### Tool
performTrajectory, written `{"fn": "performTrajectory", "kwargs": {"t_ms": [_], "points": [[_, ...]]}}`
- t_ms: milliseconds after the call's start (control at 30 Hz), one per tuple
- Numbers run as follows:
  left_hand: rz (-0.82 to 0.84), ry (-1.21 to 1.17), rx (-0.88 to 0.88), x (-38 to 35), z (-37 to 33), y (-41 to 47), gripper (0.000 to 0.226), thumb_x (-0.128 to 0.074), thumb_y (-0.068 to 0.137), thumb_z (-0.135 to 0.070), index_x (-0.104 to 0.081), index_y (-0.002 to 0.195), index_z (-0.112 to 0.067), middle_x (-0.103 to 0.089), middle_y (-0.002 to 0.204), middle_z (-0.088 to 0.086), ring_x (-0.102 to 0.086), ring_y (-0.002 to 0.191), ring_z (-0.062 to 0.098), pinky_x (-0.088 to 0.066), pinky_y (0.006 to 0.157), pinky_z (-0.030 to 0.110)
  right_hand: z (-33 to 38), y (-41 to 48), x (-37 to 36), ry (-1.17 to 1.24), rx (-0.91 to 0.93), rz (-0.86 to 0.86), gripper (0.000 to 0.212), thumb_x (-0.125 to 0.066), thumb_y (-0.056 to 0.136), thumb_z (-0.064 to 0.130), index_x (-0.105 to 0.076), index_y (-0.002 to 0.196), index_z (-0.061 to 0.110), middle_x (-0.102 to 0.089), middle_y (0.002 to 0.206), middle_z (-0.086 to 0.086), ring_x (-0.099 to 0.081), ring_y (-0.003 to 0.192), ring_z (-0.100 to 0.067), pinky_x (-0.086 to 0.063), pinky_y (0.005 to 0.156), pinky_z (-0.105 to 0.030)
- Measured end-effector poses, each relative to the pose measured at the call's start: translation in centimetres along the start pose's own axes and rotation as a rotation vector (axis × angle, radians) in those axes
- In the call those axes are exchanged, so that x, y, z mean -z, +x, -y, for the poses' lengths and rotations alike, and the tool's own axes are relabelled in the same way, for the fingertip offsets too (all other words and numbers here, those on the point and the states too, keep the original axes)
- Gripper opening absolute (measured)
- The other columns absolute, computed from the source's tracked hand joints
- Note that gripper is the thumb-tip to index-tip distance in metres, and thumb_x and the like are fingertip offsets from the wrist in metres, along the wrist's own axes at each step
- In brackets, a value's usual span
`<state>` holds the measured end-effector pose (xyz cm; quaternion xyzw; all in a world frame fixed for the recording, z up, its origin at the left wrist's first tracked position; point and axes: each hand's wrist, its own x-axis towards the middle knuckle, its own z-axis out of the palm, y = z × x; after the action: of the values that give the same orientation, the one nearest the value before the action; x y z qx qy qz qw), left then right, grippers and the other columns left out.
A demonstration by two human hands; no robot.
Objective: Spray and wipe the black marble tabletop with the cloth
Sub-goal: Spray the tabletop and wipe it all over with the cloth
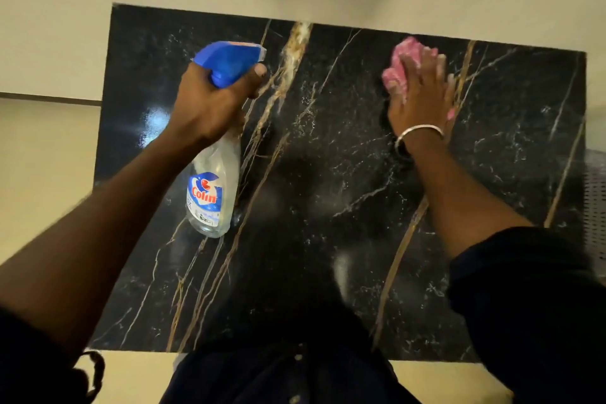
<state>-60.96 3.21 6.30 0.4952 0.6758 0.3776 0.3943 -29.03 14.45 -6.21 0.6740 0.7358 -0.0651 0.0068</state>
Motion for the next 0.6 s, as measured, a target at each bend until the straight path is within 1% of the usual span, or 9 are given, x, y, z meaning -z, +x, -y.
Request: {"fn": "performTrajectory", "kwargs": {"t_ms": [100,167,267,300,367,400,433,500,600], "points": [[-0.006,-0.021,-0.015,-0.9,-0.7,0.5,0.018,-0.059,0.094,-0.034,-0.053,0.105,-0.021,-0.064,0.083,-0.003,-0.060,0.065,-0.001,-0.052,0.066,0.016,-6.5,-0.3,0.8,-0.012,-0.225,-0.018,0.059,-0.020,0.101,0.050,-0.020,0.156,0.028,-0.010,0.165,-0.010,-0.006,0.151,-0.034,-0.010,0.120,-0.057],[-0.003,-0.035,-0.029,-1.3,-1.2,0.6,0.019,-0.060,0.094,-0.033,-0.054,0.105,-0.020,-0.064,0.085,0.003,-0.060,0.061,0.000,-0.052,0.062,0.016,-8.6,-0.9,0.9,-0.011,-0.298,-0.023,0.061,-0.019,0.101,0.051,-0.019,0.156,0.026,-0.010,0.165,-0.011,-0.006,0.151,-0.034,-0.009,0.120,-0.056],[-0.019,-0.017,-0.067,-1.5,-1.7,0.5,0.022,-0.060,0.094,-0.031,-0.054,0.108,-0.016,-0.064,0.087,0.006,-0.061,0.064,0.000,-0.051,0.064,0.016,-7.8,-1.9,0.6,0.012,-0.385,-0.032,0.062,-0.017,0.100,0.052,-0.019,0.156,0.026,-0.010,0.164,-0.011,-0.006,0.151,-0.033,-0.008,0.120,-0.056],[-0.026,-0.015,-0.073,-1.4,-1.7,0.4,0.024,-0.060,0.094,-0.032,-0.054,0.109,-0.014,-0.064,0.087,0.008,-0.061,0.066,0.002,-0.052,0.064,0.018,-6.9,-2.4,0.5,0.020,-0.411,-0.031,0.062,-0.017,0.100,0.052,-0.018,0.156,0.026,-0.009,0.164,-0.011,-0.006,0.151,-0.033,-0.008,0.120,-0.057],[-0.036,-0.017,-0.085,-1.1,-1.6,-0.1,0.027,-0.060,0.094,-0.036,-0.056,0.109,-0.014,-0.065,0.090,0.018,-0.062,0.069,0.015,-0.055,0.065,0.031,-4.7,-3.9,0.0,0.012,-0.378,-0.010,0.061,-0.017,0.101,0.051,-0.016,0.156,0.027,-0.008,0.165,-0.011,-0.005,0.151,-0.034,-0.007,0.120,-0.057],[-0.045,-0.015,-0.095,-0.9,-1.6,-0.4,0.027,-0.059,0.094,-0.037,-0.056,0.108,-0.014,-0.065,0.091,0.021,-0.062,0.071,0.023,-0.054,0.067,0.037,-3.4,-5.0,-0.2,0.003,-0.324,-0.001,0.061,-0.019,0.101,0.051,-0.015,0.157,0.027,-0.007,0.165,-0.011,-0.005,0.151,-0.035,-0.006,0.120,-0.057],[-0.058,-0.012,-0.106,-0.7,-1.6,-0.8,0.025,-0.059,0.094,-0.036,-0.056,0.107,-0.014,-0.065,0.091,0.023,-0.061,0.073,0.030,-0.053,0.070,0.039,-2.1,-6.3,-0.6,0.001,-0.259,0.004,0.061,-0.020,0.101,0.052,-0.016,0.157,0.028,-0.008,0.165,-0.011,-0.005,0.151,-0.036,-0.006,0.120,-0.057],[-0.095,-0.019,-0.125,-0.4,-1.6,-1.8,0.023,-0.060,0.094,-0.035,-0.056,0.103,-0.014,-0.064,0.089,0.025,-0.060,0.078,0.035,-0.052,0.072,0.036,0.7,-9.1,-1.0,0.009,-0.143,0.003,0.061,-0.022,0.100,0.053,-0.019,0.156,0.028,-0.011,0.164,-0.010,-0.008,0.151,-0.036,-0.007,0.120,-0.057],[-0.134,-0.036,-0.155,0.2,-1.7,-3.3,0.025,-0.060,0.094,-0.033,-0.059,0.099,-0.008,-0.061,0.084,0.028,-0.058,0.075,0.037,-0.049,0.066,0.032,4.9,-14.1,-1.7,-0.008,0.003,0.017,0.061,-0.025,0.100,0.055,-0.026,0.154,0.027,-0.019,0.163,-0.011,-0.013,0.150,-0.036,-0.012,0.119,-0.057]]}}
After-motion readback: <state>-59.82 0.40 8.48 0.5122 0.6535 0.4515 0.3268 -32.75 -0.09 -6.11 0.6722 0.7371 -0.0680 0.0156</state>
